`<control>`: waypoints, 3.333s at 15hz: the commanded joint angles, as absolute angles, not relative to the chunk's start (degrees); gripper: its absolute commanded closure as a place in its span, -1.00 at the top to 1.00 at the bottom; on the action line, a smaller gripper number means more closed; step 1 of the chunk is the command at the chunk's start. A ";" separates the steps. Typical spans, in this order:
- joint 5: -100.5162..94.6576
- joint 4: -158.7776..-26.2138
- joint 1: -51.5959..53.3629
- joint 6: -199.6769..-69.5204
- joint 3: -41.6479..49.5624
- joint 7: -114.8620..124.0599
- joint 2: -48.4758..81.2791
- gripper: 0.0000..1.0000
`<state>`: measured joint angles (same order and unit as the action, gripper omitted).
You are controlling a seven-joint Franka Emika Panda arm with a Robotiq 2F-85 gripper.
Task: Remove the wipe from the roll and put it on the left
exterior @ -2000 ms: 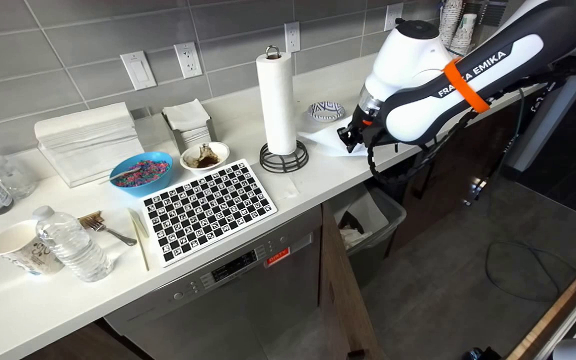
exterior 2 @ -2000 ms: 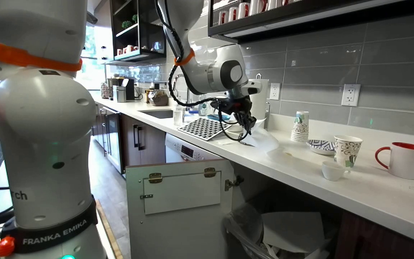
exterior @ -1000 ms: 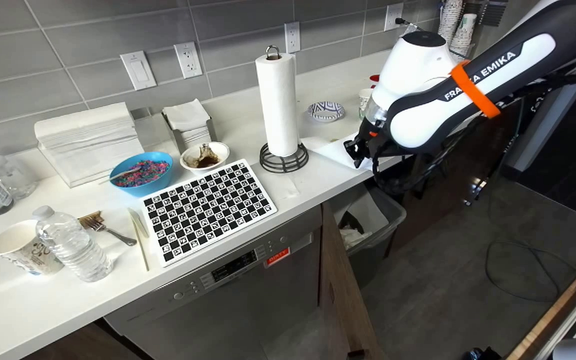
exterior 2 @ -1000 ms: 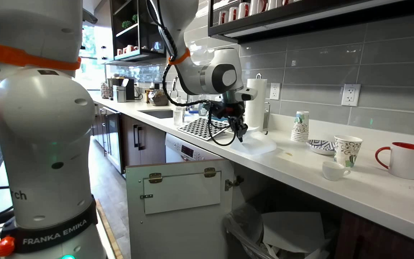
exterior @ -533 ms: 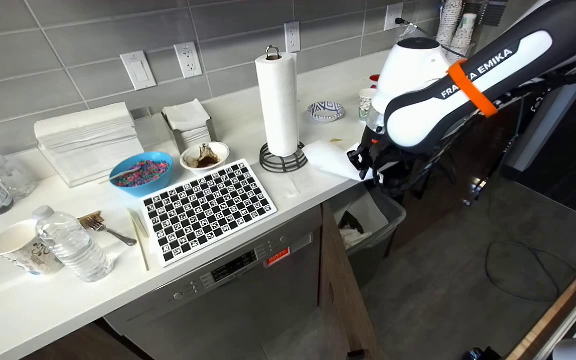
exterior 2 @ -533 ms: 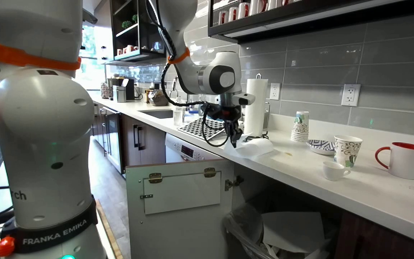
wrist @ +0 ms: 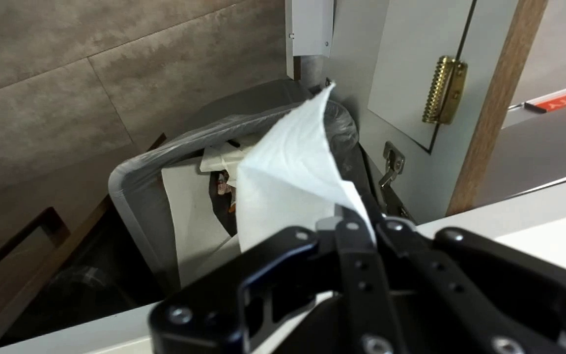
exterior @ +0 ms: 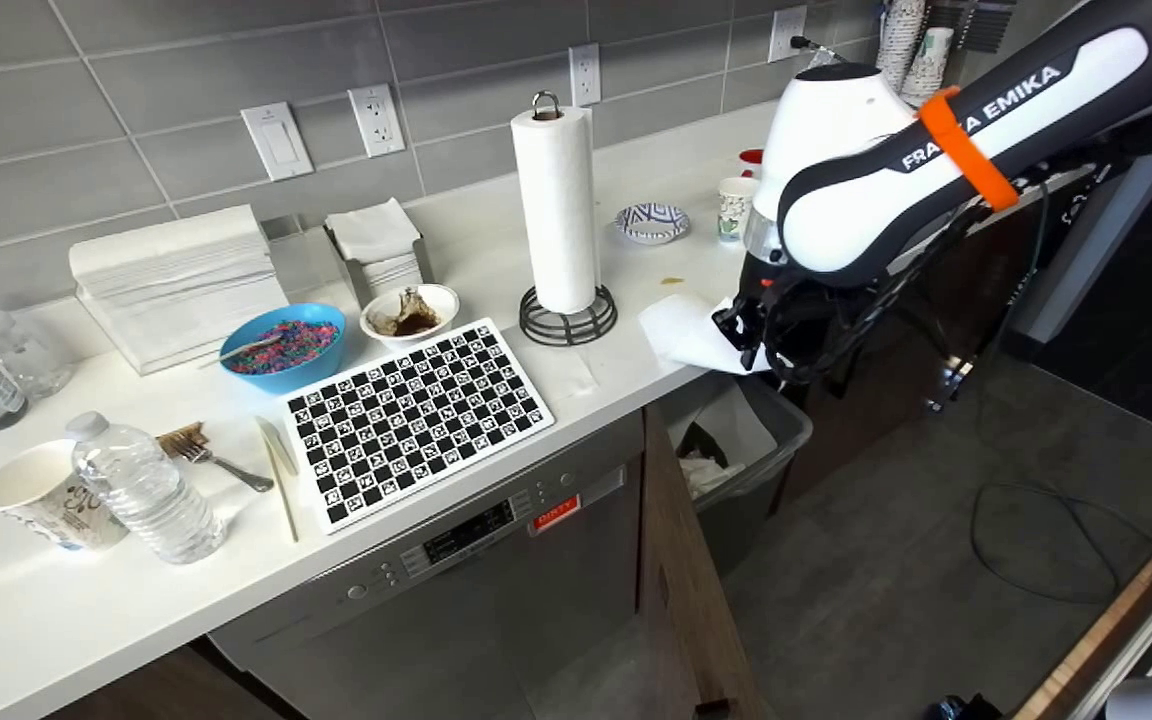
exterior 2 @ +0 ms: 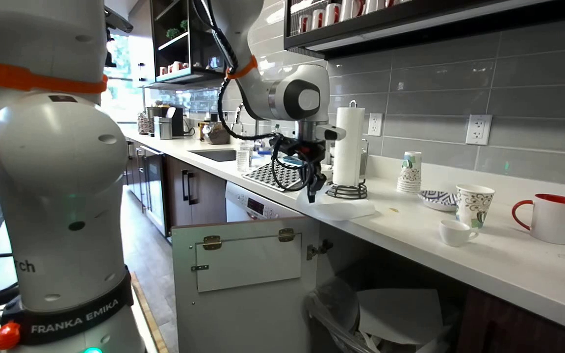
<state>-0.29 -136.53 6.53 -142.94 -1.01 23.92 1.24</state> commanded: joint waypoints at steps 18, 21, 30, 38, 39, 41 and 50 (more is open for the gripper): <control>-3.66 -143.49 -0.88 -125.78 -3.46 13.09 -32.46 -1.00; -6.40 -144.20 -2.93 -126.84 -3.87 13.68 -36.20 -1.00; -9.20 -143.22 -6.52 -133.78 -3.66 13.08 -35.55 -0.98; -12.92 -141.90 -10.20 -134.70 -4.61 15.61 -34.61 -1.00; -15.96 -141.05 -13.17 -135.40 -4.63 16.99 -33.95 -1.00; -21.46 -138.78 -17.83 -135.56 -4.17 18.93 -32.35 -1.00; -35.18 -123.33 -26.47 -142.84 -0.88 26.99 -13.85 -1.00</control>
